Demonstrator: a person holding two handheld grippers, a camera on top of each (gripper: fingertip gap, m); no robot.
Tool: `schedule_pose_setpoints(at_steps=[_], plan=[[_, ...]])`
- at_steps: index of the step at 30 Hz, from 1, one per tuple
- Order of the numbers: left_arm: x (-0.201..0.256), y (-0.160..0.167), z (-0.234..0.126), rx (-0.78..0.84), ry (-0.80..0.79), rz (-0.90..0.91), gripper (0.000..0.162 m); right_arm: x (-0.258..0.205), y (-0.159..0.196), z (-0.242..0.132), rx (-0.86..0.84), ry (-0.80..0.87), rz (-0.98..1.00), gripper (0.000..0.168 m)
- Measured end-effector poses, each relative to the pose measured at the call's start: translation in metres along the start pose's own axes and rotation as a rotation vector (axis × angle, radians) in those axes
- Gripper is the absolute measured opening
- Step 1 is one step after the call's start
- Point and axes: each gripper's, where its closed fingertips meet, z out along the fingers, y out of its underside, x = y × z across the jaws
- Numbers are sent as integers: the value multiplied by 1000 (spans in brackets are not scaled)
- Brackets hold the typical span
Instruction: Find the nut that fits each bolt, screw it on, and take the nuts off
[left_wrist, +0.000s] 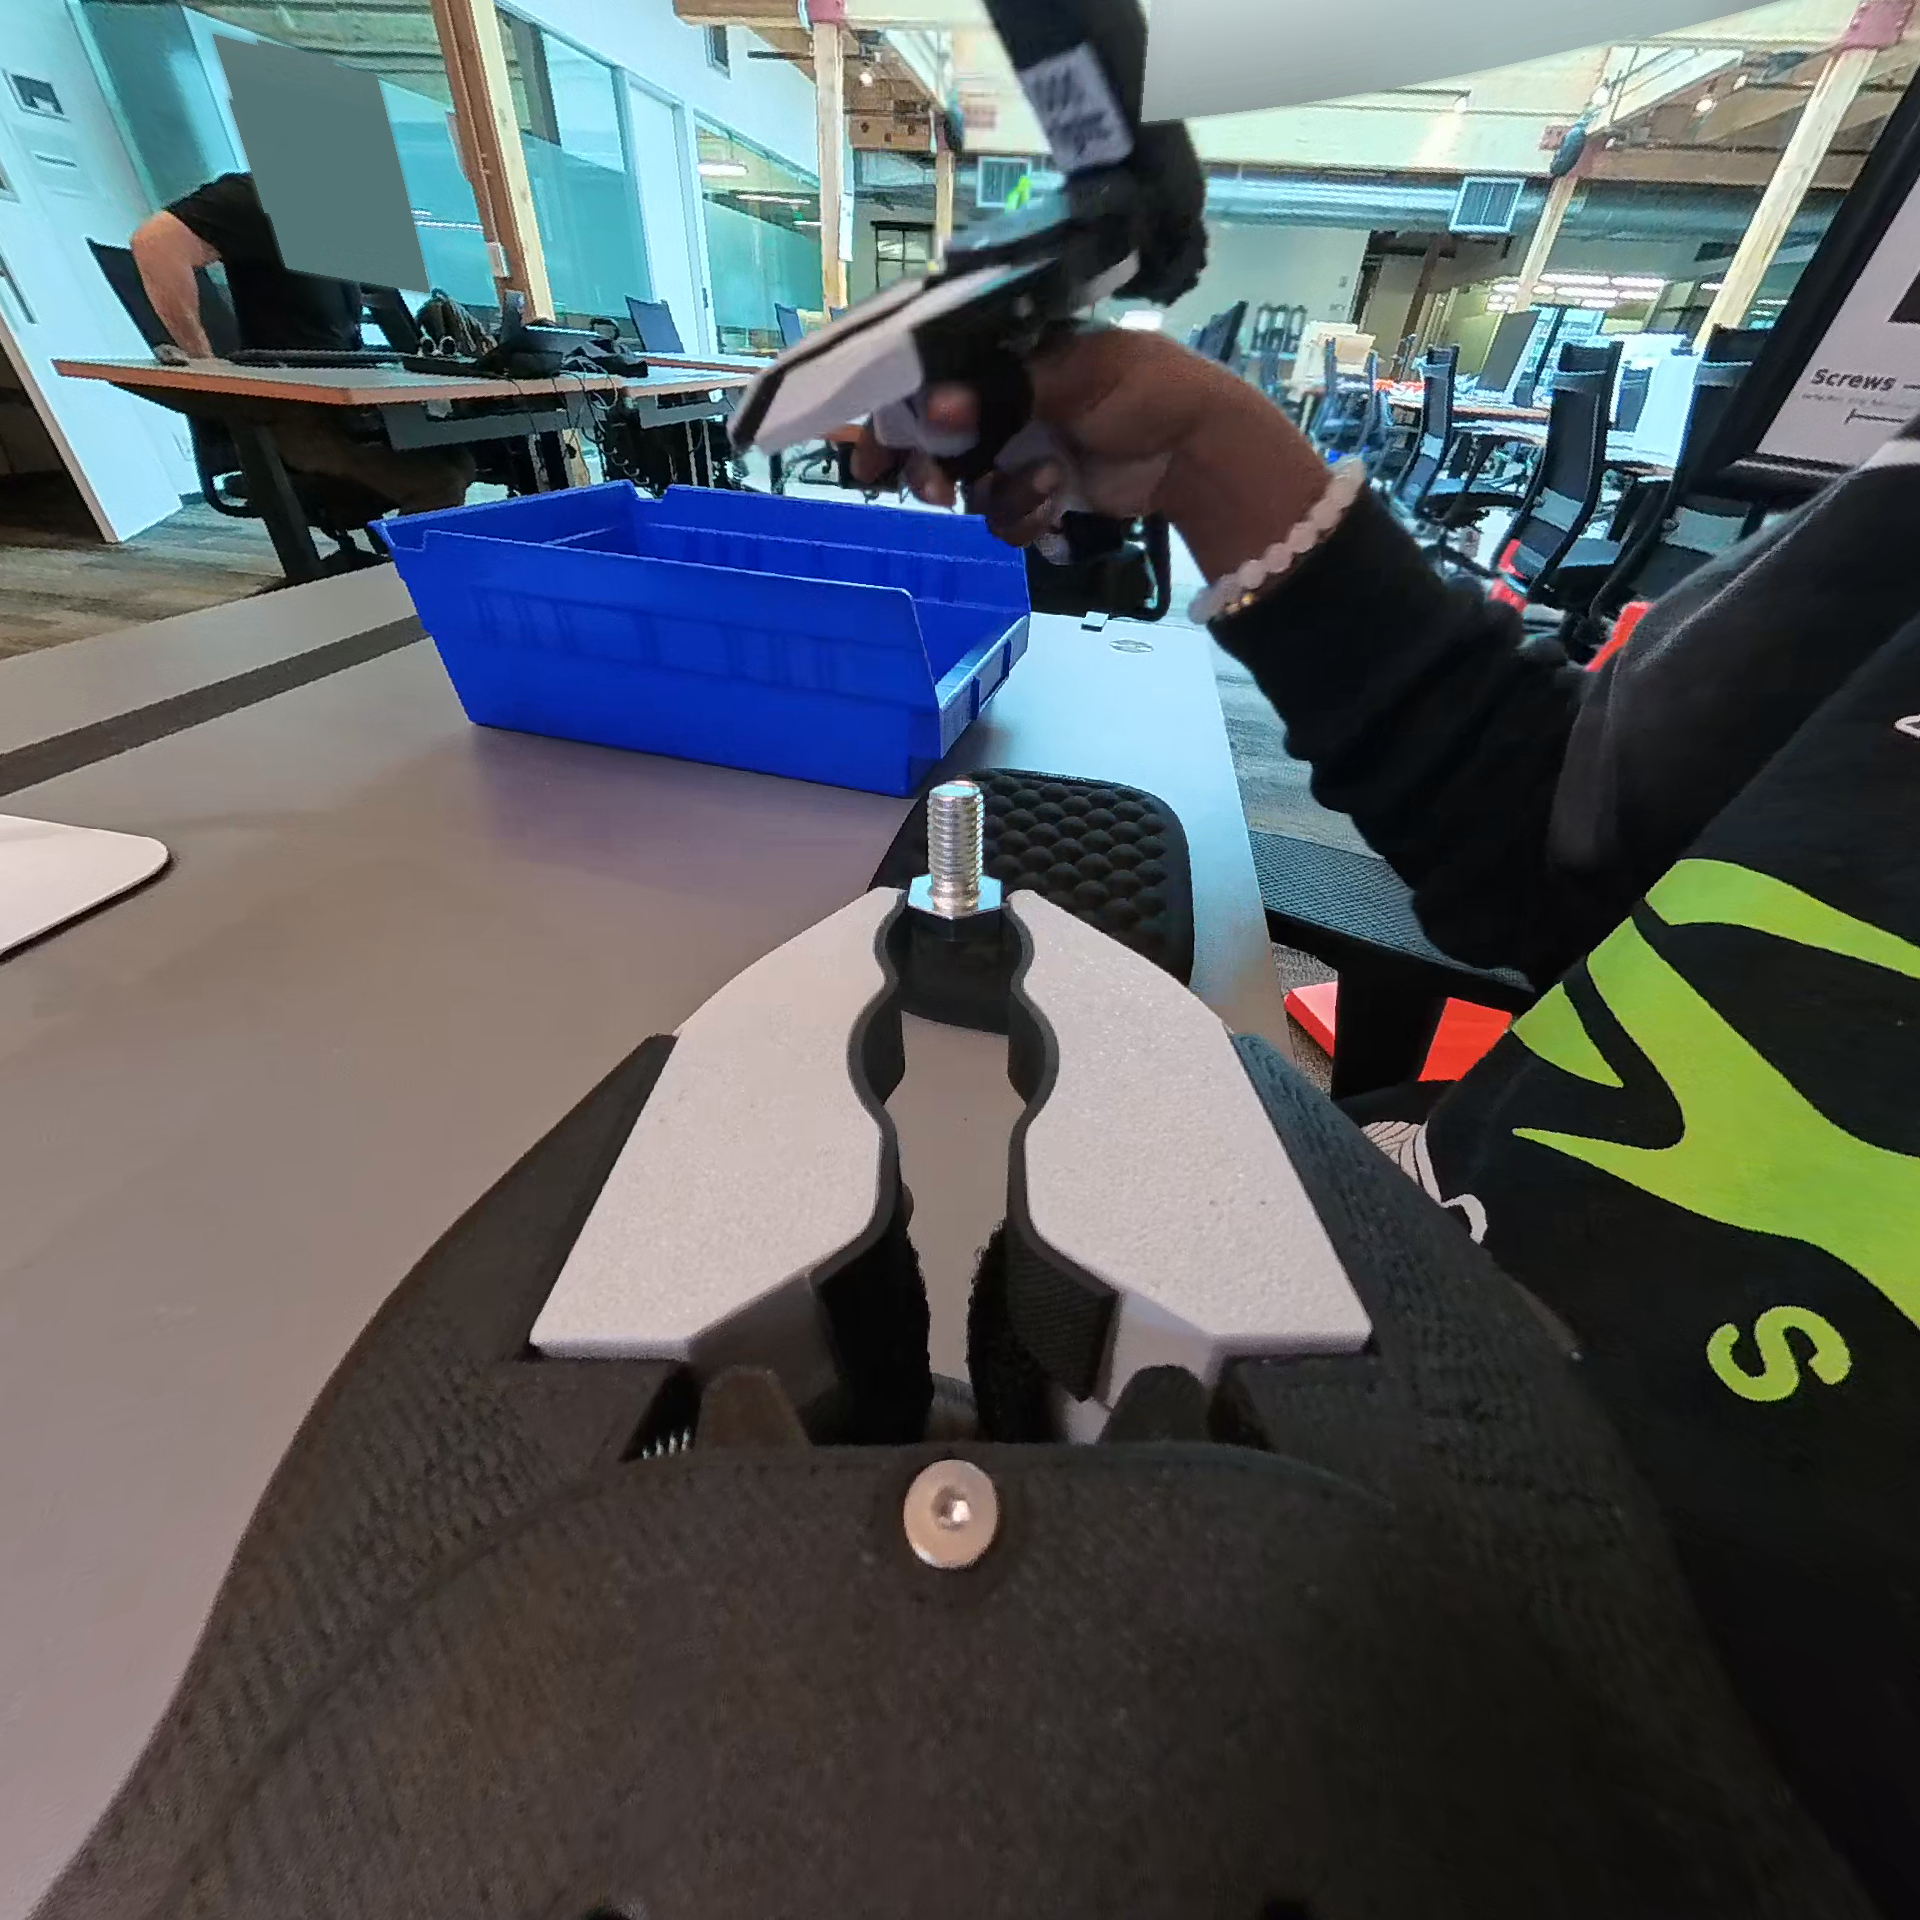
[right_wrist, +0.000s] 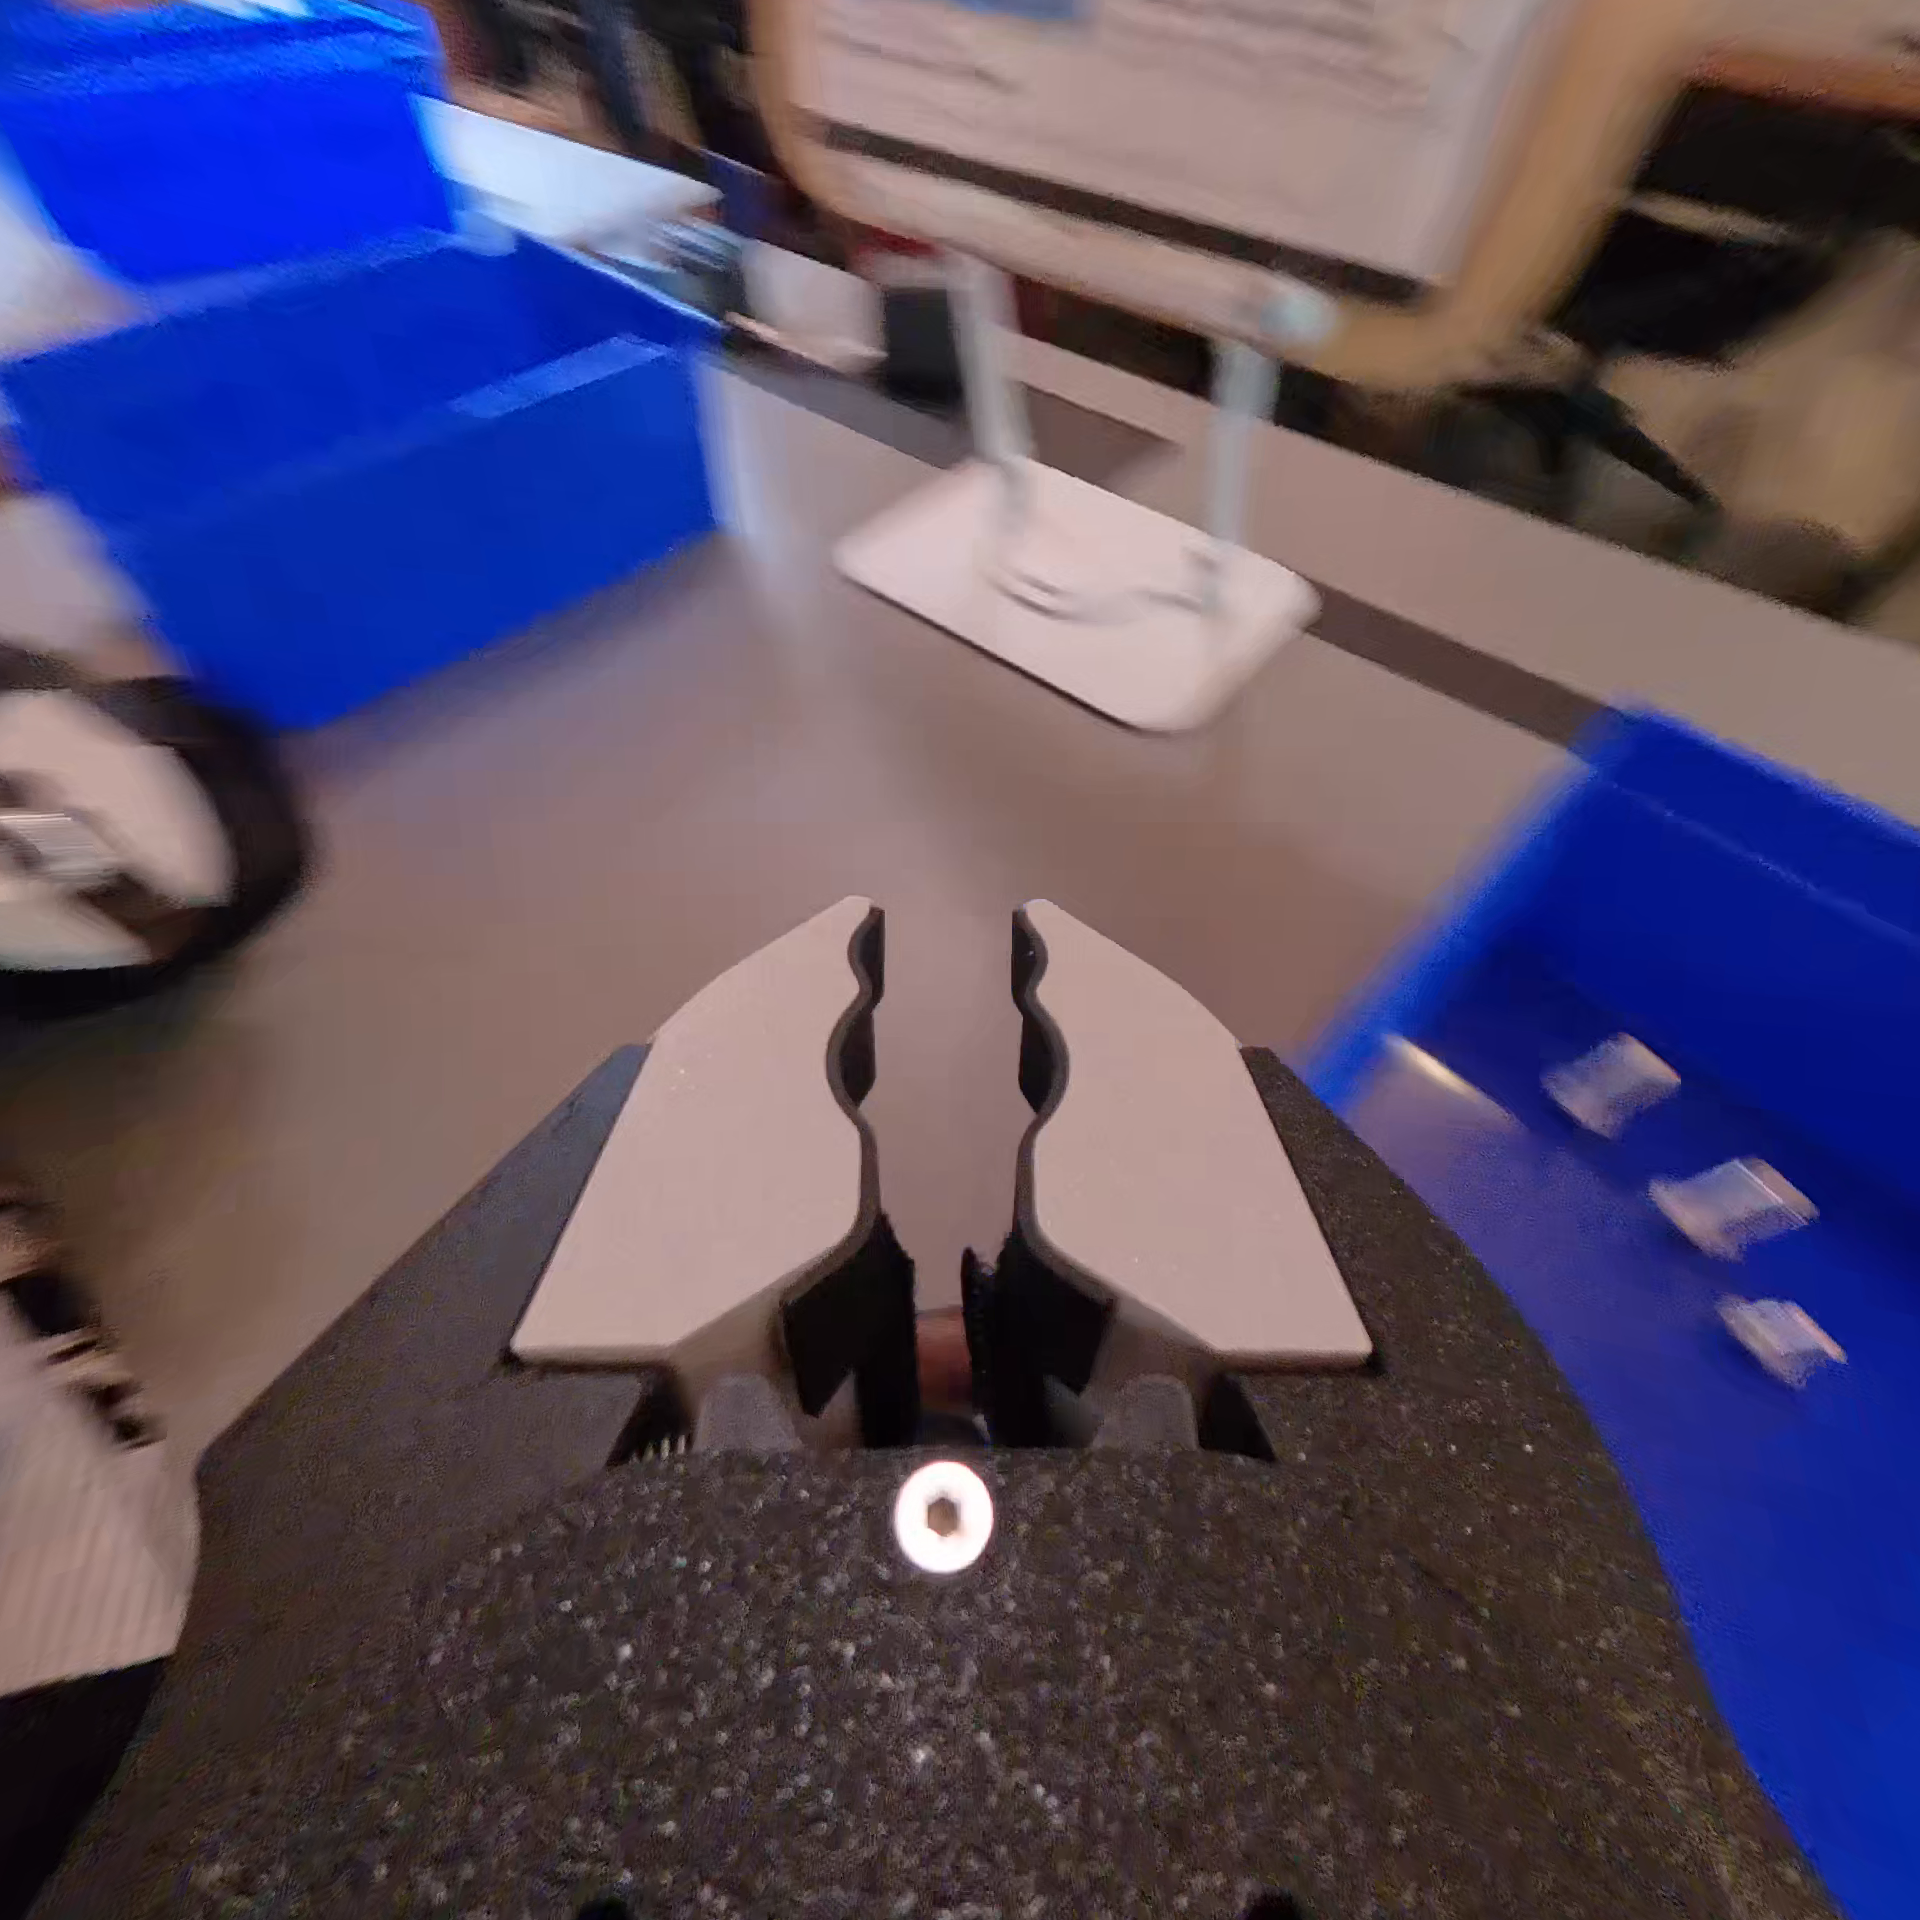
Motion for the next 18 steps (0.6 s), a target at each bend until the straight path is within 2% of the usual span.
schedule_pose_setpoints(at_steps=[4,7,11,18], plan=[[0,0,0,-1,0,4,15,-116,-17,26,49,-379,-119,23],[1,0,0,1,-2,8,15,-169,-11,39,24,-544,-168,23],[1,0,0,0,0,10,15,-196,-4,51,-13,-617,-213,20],[1,0,0,2,1,11,15,-208,6,59,-60,-651,-264,15]])
